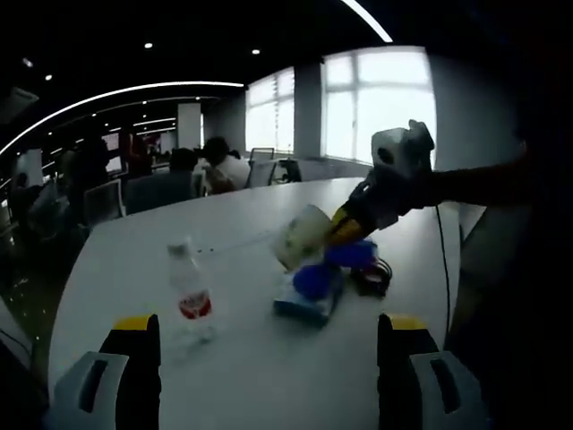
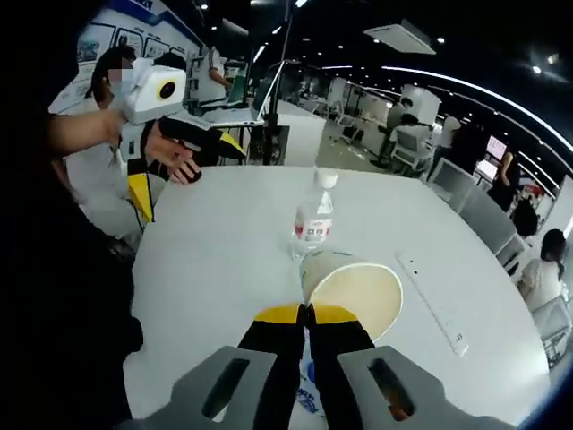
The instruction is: Arrange the tabletop items into an orderly group along one side of the table until the central work area is clear of visible clutter.
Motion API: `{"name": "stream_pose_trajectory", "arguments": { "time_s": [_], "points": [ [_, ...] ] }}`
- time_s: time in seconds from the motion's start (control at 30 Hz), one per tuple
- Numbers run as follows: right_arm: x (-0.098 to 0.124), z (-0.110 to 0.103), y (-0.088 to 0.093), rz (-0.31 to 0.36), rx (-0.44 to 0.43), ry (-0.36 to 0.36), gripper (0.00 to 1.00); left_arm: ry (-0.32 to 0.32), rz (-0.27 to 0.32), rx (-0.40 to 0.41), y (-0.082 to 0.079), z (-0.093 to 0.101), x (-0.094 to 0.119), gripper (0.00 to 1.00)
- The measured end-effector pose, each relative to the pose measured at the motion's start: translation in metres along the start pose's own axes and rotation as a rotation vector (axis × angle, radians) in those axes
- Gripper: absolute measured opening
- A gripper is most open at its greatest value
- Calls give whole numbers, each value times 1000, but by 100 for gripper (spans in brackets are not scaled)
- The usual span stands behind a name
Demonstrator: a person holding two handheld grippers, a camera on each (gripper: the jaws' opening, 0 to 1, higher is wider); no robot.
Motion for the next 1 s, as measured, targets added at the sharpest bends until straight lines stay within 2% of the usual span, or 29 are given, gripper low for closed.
{"name": "stream_pose_trajectory", "arguments": {
  "time_s": [0.13, 0.27, 0.67, 0.9, 1.0],
  "points": [
    [-7, 5, -8, -13, 70, -34, 0, 2, 3, 3, -1, 0, 0, 100],
    [-19, 17, -7, -39, 139, -54, 0, 1, 0, 1, -2, -2, -3, 100],
    [-36, 21, -7, -81, 271, -147, 0, -6, -1, 7, -4, -6, -4, 100],
    [-54, 23, -9, -112, 355, -209, 0, -22, 3, 18, -4, -8, -2, 100],
    [-63, 18, -10, -147, 438, -268, 0, -25, -5, 19, -1, -8, -1, 100]
  ]
}}
Point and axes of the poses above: the point that each gripper's makers call its tool centre point, and the gripper's own axes: x roughly backward along the fingers, z roughly to its right, y roughly out of its underside, the point moved 3 cm from there along x, roughly backward along the fingers, and after that the axes turned 13 degrees about x, right-handed, at the moved point
